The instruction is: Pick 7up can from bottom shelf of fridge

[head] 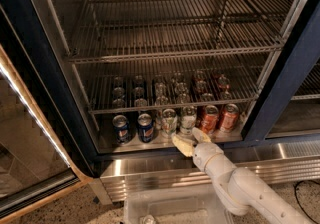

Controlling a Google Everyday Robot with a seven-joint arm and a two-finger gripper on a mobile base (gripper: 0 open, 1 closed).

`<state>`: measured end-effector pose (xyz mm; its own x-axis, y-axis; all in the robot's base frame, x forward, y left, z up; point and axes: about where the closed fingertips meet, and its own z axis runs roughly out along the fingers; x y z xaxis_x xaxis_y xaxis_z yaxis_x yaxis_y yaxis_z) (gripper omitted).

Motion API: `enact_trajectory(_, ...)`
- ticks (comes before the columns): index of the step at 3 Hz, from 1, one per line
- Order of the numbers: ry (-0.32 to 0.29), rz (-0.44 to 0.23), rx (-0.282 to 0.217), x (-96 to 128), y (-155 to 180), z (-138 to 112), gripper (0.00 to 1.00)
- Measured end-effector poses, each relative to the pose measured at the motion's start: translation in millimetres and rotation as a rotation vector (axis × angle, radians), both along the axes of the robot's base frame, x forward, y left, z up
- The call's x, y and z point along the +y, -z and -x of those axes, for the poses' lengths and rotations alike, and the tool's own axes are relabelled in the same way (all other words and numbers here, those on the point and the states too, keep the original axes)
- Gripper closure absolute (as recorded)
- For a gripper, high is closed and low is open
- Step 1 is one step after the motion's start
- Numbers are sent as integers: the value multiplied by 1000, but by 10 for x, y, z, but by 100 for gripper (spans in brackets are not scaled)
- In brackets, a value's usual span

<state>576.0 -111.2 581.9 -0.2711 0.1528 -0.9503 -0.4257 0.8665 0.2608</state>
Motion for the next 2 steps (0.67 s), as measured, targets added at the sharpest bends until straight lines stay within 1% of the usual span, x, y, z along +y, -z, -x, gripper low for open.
enact_trajectory(1, 32, 21, -16, 0, 85, 21, 40)
enact_trajectory(2, 53, 32, -25, -5, 145, 85, 63)
